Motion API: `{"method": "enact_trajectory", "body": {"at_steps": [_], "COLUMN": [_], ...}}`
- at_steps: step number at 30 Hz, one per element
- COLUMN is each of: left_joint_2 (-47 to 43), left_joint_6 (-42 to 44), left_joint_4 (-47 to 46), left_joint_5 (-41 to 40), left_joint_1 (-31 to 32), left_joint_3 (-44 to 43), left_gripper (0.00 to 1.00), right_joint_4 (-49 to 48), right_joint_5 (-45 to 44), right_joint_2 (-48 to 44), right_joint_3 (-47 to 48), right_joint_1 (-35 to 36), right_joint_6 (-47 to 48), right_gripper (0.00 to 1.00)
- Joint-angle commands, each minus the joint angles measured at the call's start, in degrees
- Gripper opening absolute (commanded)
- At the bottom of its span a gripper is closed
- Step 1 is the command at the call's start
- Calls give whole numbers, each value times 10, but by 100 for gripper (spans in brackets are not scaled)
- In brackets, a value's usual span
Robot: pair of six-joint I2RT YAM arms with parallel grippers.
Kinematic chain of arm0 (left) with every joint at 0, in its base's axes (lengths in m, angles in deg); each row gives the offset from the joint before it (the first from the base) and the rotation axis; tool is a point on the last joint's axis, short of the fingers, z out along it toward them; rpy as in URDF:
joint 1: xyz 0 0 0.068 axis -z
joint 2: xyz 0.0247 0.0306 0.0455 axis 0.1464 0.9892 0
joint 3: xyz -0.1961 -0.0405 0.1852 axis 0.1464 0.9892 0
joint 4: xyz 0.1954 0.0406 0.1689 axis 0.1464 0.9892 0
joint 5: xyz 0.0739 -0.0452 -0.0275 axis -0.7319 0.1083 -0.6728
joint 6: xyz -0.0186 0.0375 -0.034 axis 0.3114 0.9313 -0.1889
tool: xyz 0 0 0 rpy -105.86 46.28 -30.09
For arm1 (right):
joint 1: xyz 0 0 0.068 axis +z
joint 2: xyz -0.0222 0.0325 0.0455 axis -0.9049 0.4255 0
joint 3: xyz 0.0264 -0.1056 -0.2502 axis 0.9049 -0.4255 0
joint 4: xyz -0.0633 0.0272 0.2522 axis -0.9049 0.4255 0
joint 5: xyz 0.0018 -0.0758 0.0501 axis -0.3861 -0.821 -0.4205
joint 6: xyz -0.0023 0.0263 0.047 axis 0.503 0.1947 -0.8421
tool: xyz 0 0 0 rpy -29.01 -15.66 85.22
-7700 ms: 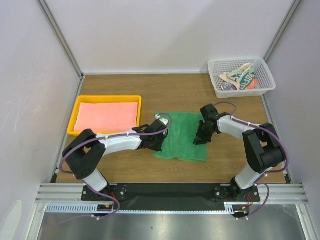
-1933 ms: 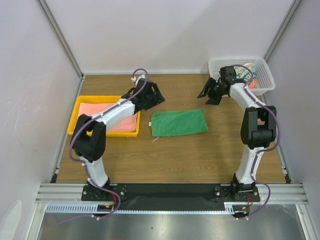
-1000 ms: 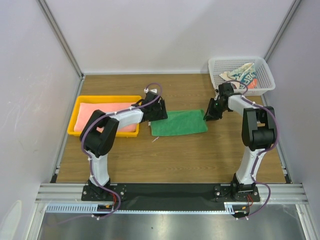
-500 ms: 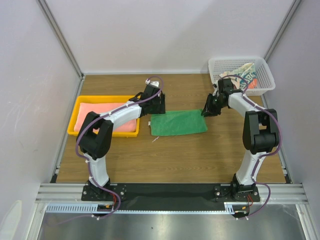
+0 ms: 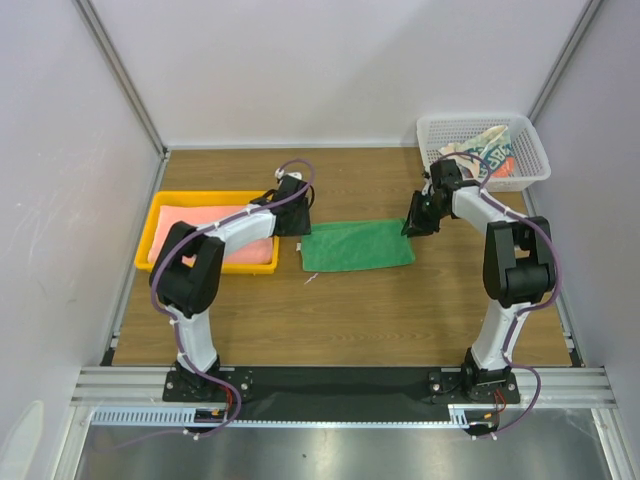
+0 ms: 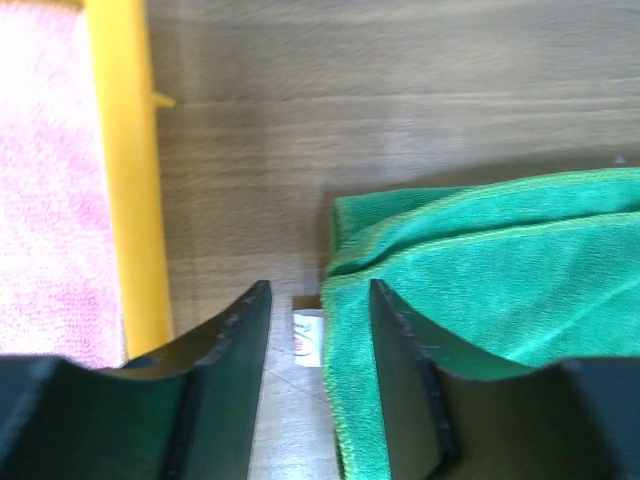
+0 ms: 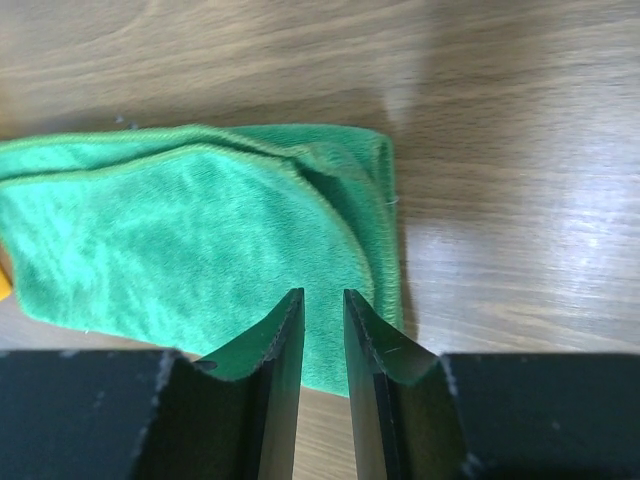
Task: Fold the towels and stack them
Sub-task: Fold the towel
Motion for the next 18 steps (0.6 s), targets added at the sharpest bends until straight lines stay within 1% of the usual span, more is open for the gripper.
{"method": "enact_trajectory", "body": {"at_steps": [1, 3, 8, 12, 15, 18], "left_joint_2": [-1, 6, 11, 19, 24, 32], "left_joint_6": [-23, -25, -24, -27, -31, -31], "left_joint_4": [-20, -23, -36, -50, -61, -62], "left_joint_5": [4, 7, 9, 16, 28, 38], "left_joint_1": [-6, -6, -8, -12, -14, -14], "left_joint_3": [9, 10, 12, 9, 9, 4], "left_gripper": [46, 43, 40, 36, 29, 26], "right_joint_4": [3, -2, 0, 2, 5, 8], "right_joint_5": [-31, -34, -25, -31, -39, -42], "right_joint_2": [10, 13, 32, 38, 40, 44], "right_joint_3": [24, 38, 72, 70, 69, 73], "right_joint_1": [-2, -1, 1, 0, -1, -2], "right_joint_6": [-15, -18, -25, -26, -24, -26], "right_gripper": [28, 28, 28, 28, 27, 27]}}
